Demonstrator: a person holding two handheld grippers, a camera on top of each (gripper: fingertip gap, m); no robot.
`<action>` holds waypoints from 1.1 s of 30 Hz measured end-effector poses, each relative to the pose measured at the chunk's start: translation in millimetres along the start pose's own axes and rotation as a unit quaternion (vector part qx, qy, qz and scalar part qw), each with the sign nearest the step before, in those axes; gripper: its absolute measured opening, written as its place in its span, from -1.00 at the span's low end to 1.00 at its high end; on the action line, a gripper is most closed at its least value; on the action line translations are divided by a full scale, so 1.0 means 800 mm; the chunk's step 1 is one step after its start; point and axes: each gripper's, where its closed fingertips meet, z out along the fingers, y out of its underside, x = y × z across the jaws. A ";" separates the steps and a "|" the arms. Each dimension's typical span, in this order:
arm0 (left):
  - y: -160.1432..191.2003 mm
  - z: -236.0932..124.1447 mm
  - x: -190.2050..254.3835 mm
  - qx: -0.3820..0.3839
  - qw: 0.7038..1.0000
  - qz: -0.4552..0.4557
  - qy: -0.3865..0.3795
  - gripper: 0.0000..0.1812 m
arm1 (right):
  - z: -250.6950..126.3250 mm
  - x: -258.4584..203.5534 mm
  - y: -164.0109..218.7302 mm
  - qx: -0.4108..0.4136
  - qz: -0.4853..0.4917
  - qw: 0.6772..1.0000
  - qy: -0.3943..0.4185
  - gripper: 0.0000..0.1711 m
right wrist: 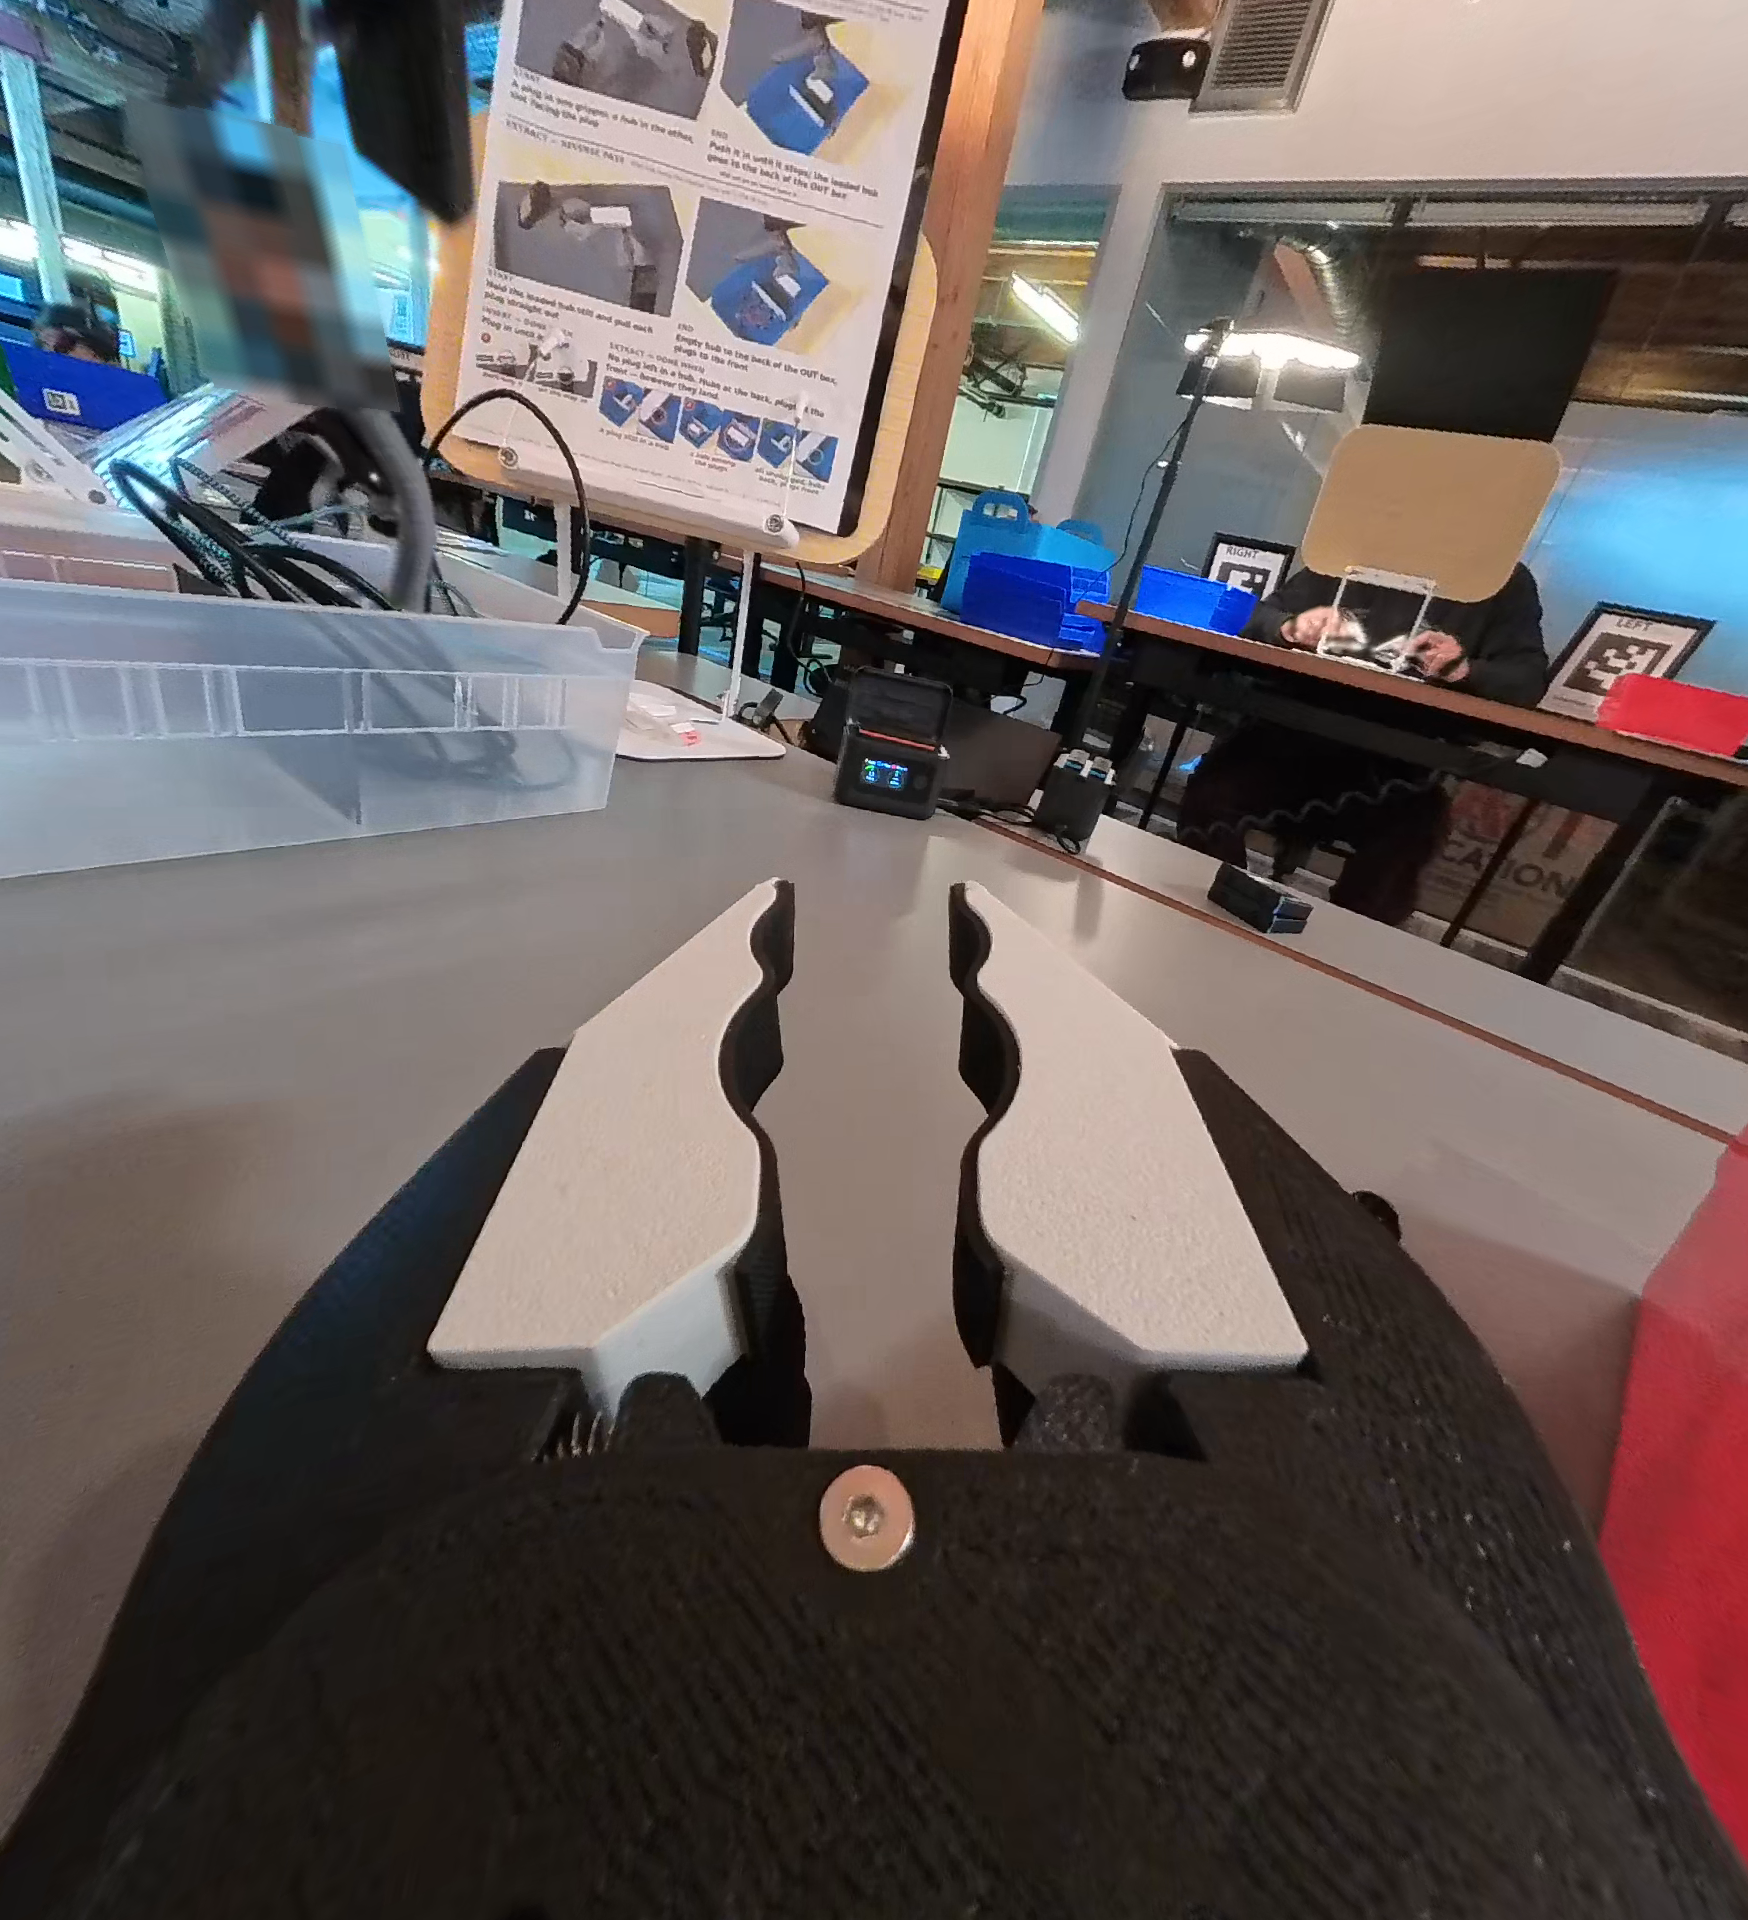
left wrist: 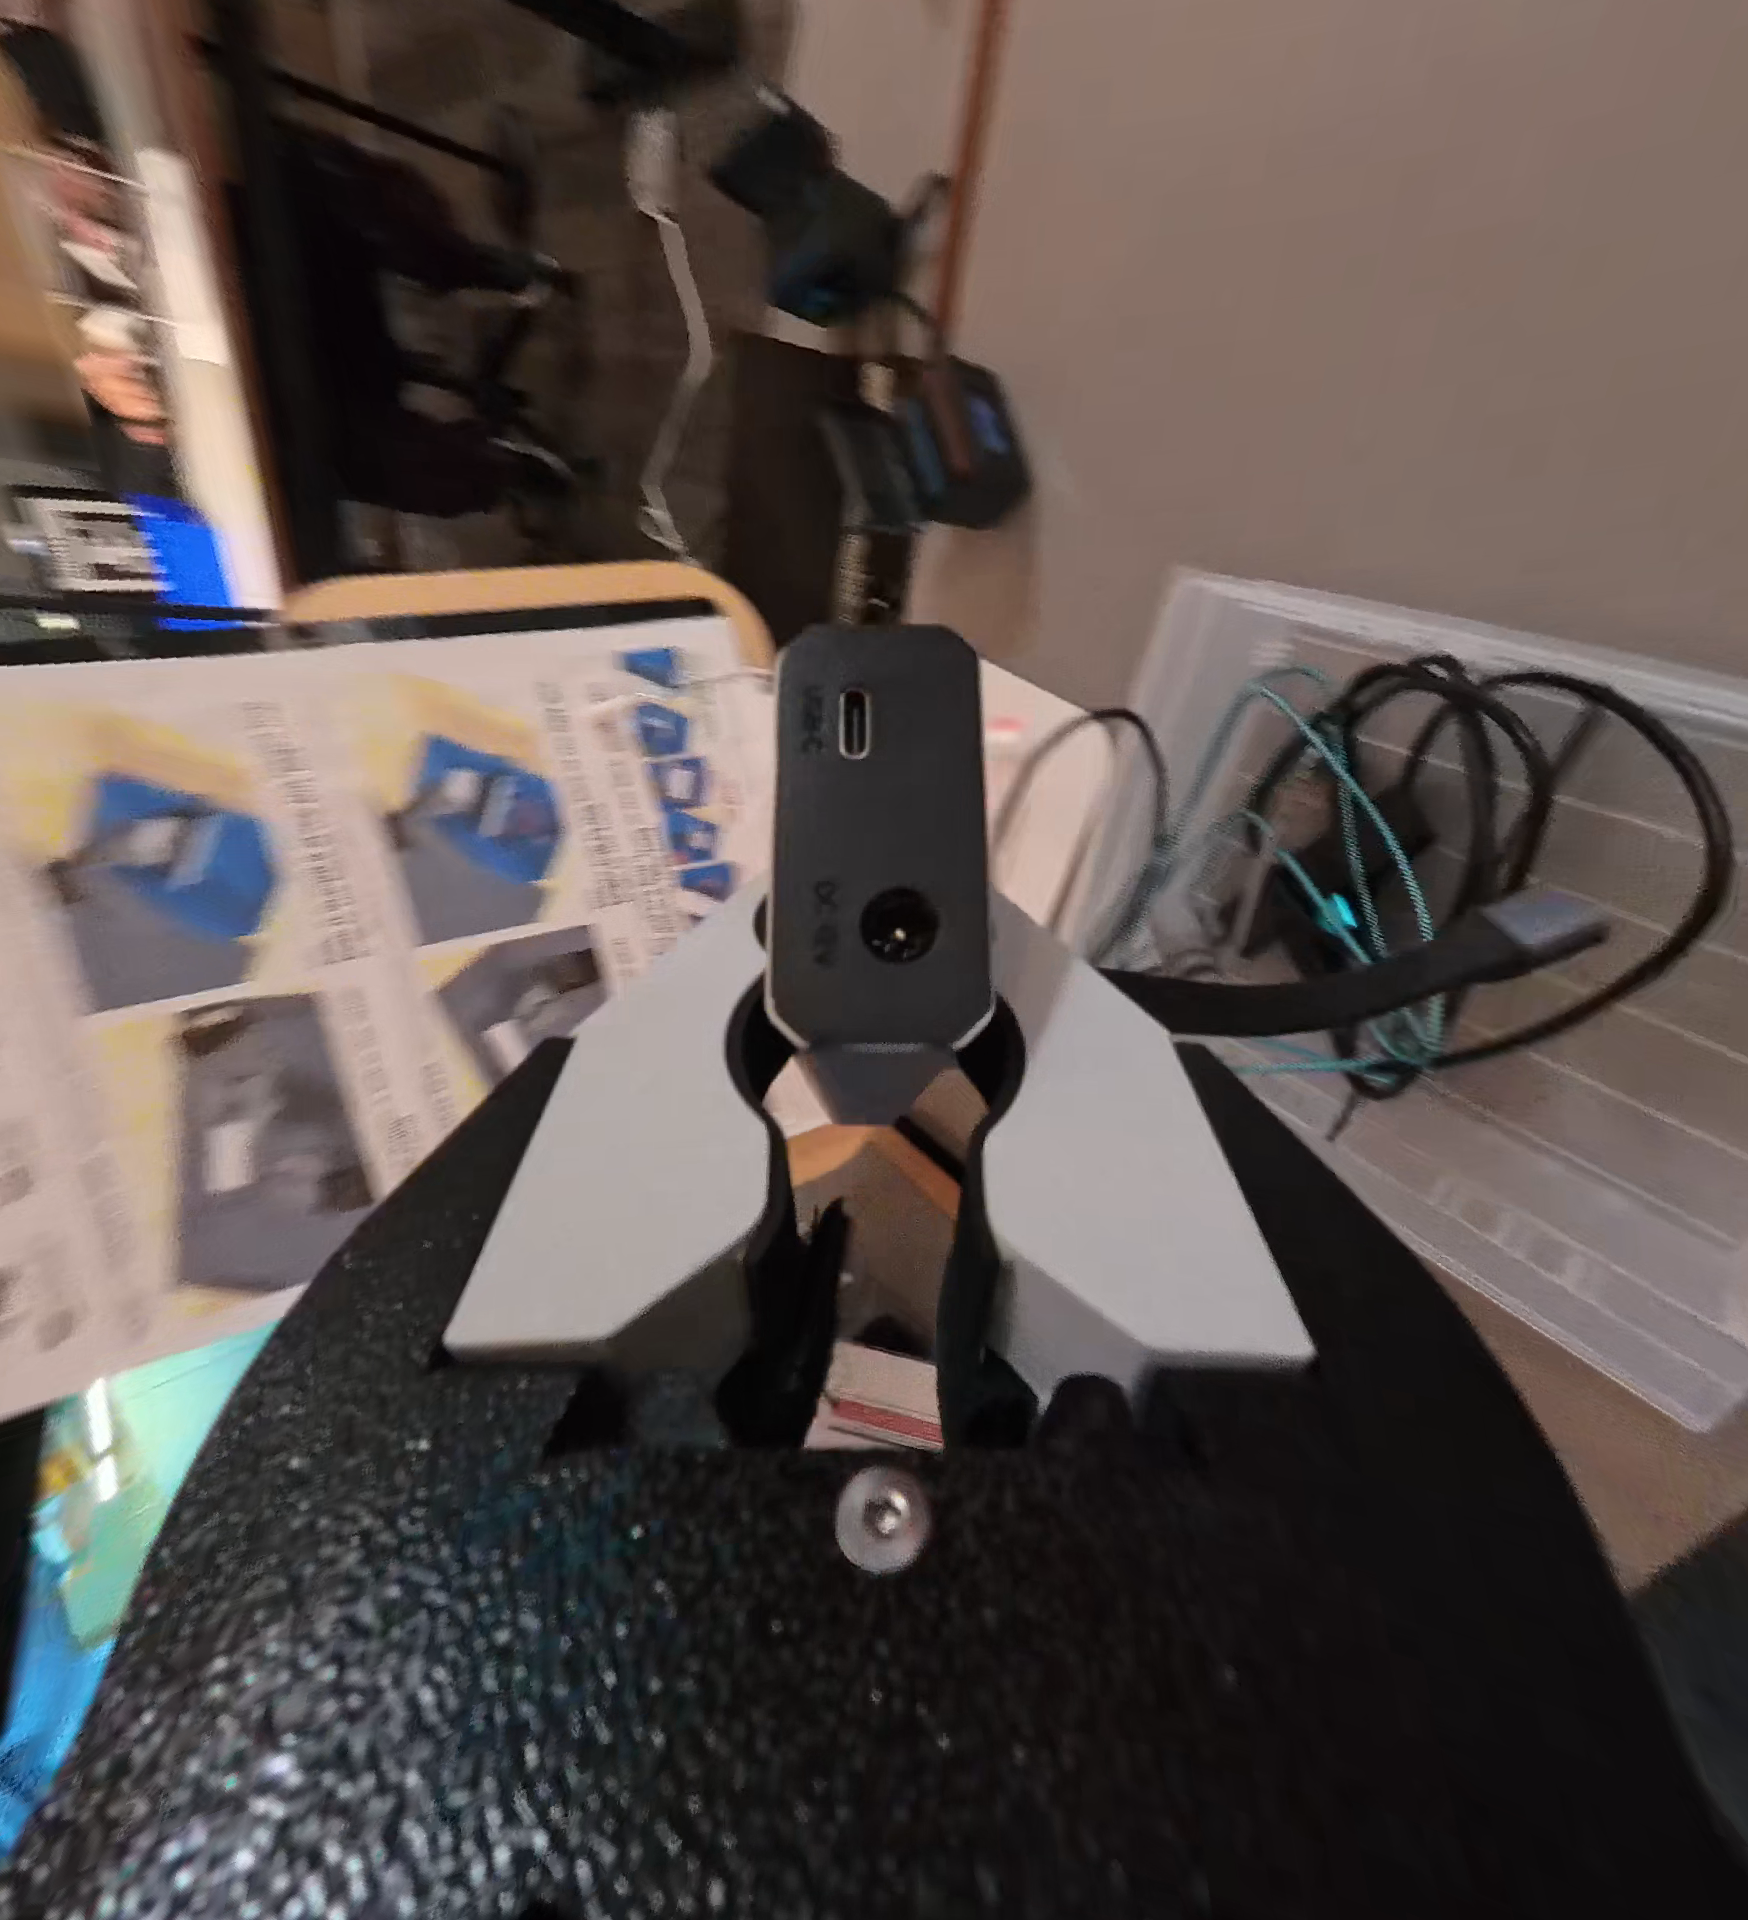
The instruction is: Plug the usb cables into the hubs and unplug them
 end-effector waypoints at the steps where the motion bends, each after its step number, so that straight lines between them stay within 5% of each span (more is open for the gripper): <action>1: -0.010 -0.021 -0.019 0.013 0.999 -0.006 -0.029 -0.72 | 0.000 0.000 0.000 0.000 0.001 1.000 -0.001 -0.67; 12: -0.179 -0.216 -0.172 0.140 0.941 -0.014 -0.308 -0.72 | -0.004 -0.002 -0.004 0.007 -0.010 1.000 -0.003 -0.69; 17: -0.242 -0.251 -0.208 0.184 0.928 -0.089 -0.311 -0.72 | -0.005 -0.007 -0.007 0.013 -0.025 1.000 -0.008 -0.70; 23: -0.287 -0.167 -0.154 0.280 0.923 -0.195 -0.179 -0.72 | -0.009 -0.006 -0.014 0.030 -0.036 0.999 -0.005 -0.70; 29: -0.289 -0.019 0.007 0.405 0.851 -0.329 -0.062 -0.72 | -0.011 -0.002 -0.017 0.036 -0.037 0.999 0.004 -0.70; 33: -0.274 0.080 0.119 0.388 0.840 -0.377 -0.041 -0.71 | -0.012 0.001 -0.018 0.041 -0.038 0.998 0.011 -0.69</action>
